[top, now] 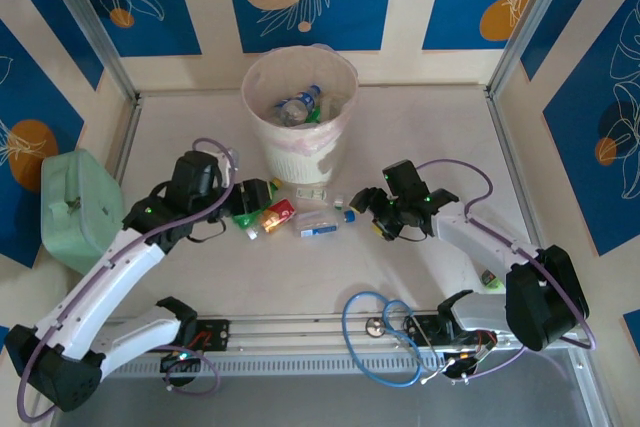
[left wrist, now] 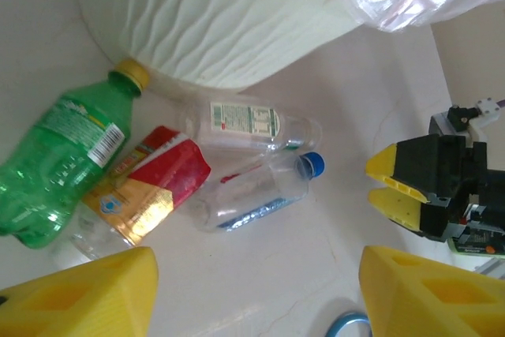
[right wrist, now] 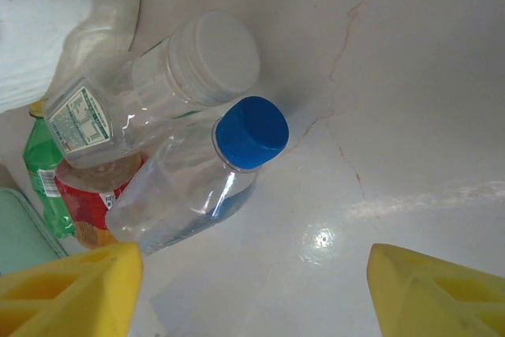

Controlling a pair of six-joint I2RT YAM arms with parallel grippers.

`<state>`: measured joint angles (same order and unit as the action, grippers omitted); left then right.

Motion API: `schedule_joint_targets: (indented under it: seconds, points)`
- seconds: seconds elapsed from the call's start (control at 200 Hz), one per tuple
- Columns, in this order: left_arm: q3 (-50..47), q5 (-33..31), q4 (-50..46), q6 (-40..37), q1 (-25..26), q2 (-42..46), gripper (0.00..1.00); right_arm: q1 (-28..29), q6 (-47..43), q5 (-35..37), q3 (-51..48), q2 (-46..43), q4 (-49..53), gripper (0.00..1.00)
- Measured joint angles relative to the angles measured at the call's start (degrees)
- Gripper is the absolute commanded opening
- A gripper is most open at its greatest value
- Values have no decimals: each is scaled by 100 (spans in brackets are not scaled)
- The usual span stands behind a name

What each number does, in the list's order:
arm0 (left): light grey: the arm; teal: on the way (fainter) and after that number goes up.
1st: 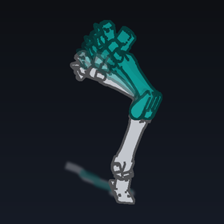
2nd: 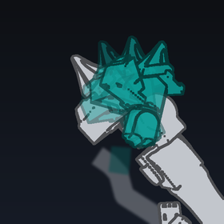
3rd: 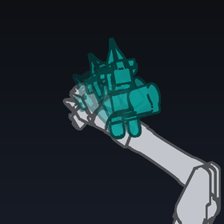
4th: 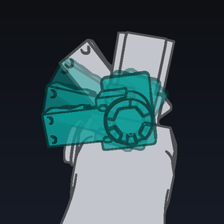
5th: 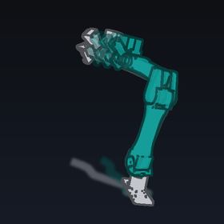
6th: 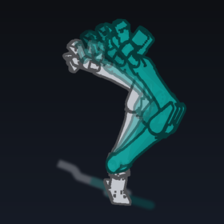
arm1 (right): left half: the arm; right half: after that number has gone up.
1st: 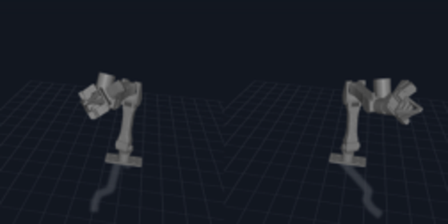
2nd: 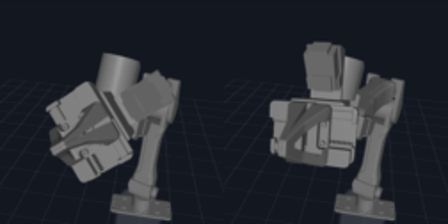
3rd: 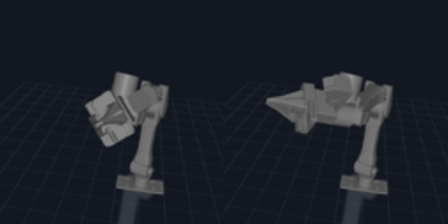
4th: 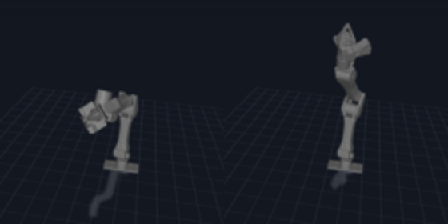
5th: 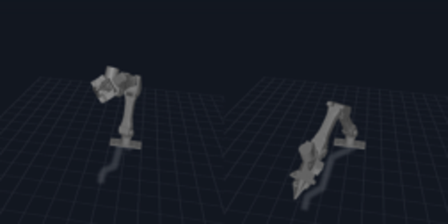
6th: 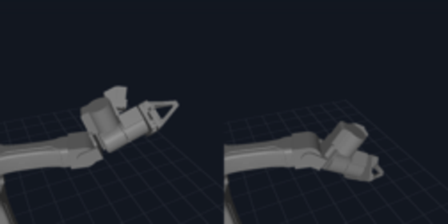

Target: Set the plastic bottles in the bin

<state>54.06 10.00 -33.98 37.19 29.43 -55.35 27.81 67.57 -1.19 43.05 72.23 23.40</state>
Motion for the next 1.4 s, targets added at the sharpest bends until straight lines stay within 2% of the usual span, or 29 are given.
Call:
schedule_joint_targets:
  seconds: [0.14,0.23,0.43,0.68,1.06,1.155,1.396]
  points:
    - [-590,144,527,138,232,-356,72,-39,-2,101,0,-116,50,76]
    - [-732,175,844,155,599,-828,76,-136,-2,122,0,-299,122,76]
    - [-697,203,1556,17,1176,-1838,84,-334,-4,125,-9,-758,328,76]
    - [-72,197,1906,-367,1292,-3156,86,-566,-35,122,-83,-1246,664,76]
    - [387,31,2109,-850,1364,-3654,87,-789,-131,122,-85,-1631,1027,76]
    - [575,22,2017,-944,1425,-3788,85,-820,-136,120,-85,-1655,1073,76]
    - [960,511,1714,-1075,1775,-4103,79,-964,-160,120,-85,-1836,1169,76]
